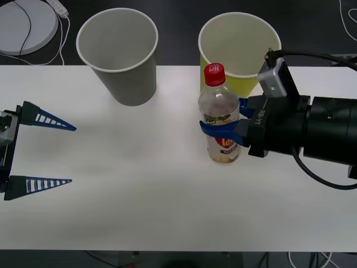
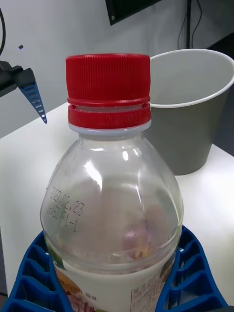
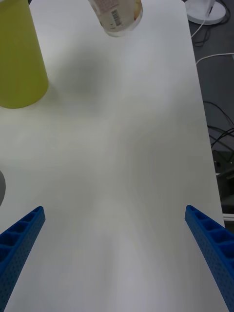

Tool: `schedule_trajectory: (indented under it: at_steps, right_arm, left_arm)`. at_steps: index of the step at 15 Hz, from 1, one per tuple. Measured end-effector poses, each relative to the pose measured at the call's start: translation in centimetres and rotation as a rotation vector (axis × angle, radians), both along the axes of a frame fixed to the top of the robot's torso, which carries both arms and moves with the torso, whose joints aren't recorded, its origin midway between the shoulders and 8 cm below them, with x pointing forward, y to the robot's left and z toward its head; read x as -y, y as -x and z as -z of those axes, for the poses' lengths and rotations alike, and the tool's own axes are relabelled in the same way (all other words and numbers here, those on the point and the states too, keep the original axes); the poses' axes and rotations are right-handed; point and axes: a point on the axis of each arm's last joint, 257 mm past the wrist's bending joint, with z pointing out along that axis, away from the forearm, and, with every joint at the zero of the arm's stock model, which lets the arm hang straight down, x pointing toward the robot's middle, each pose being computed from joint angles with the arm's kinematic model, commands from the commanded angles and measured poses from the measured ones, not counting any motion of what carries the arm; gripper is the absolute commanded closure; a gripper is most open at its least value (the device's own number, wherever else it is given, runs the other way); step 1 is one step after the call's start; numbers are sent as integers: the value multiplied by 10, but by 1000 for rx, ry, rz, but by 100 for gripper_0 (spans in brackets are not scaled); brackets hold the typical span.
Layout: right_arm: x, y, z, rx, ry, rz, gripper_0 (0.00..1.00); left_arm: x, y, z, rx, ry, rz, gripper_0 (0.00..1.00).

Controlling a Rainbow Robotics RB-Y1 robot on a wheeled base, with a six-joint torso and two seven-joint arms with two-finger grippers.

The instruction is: Put the can into the green bin and the plastic bottle into the gray bin

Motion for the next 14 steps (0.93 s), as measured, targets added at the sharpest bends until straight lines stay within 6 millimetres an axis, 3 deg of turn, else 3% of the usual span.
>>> schedule_trajectory:
  at_steps: [9,14]
  right_arm:
    - [-10,9,-23,2,137,-49,100]
    - [-6,-10,-40,12,174,-33,100]
  left_arm:
    - [0,0,0,0,0,0,0]
    - [0,0,0,0,0,0,0]
